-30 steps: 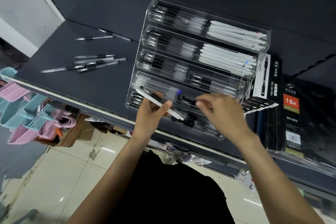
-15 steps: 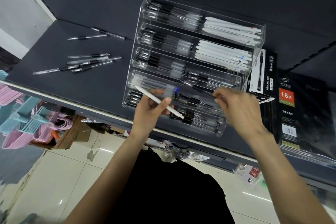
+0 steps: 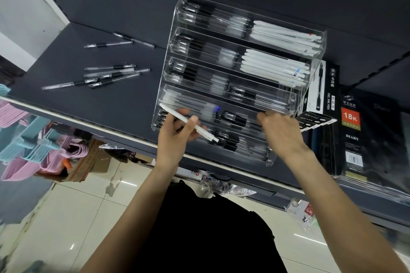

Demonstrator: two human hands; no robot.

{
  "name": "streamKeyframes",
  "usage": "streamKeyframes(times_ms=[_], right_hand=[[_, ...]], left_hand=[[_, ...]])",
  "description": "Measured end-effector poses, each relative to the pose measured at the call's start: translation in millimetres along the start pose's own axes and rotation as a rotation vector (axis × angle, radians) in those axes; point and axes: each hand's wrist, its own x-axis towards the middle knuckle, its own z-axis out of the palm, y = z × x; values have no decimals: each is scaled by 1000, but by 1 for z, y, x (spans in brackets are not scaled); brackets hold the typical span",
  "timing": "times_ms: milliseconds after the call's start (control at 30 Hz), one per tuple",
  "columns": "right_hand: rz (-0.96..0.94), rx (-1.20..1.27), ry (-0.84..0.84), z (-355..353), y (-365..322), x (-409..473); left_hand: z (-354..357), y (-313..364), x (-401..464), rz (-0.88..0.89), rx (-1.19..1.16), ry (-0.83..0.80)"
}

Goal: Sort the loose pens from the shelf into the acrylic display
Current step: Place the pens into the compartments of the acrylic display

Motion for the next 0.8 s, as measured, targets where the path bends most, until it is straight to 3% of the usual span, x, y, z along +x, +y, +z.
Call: streamKeyframes(times_ms=[100,200,267,367,533,633,733,800], right_hand=[[-1,93,85,-11,1,-8],[-89,577,311,-29,-6,-25],[-153,791,296,-41,-17,-33],[-117,812,314,-43,-20,-34],[58,793,541,-56,31,-17],[163,704,617,-53,67,10],[165,606,576,-49,78,30],[135,544,585,-48,76,36]], left_hand=[[7,1,2,-12,-10,-25],[20,5,5,-7,-4,-59],[35,11,6,0,-10,-103],[61,21,6,41,-11,-172],[92,41,32,146,16,-171],[95,47,65,371,324,-65],[95,46,93,582,758,11],[97,43,104,677,926,44]])
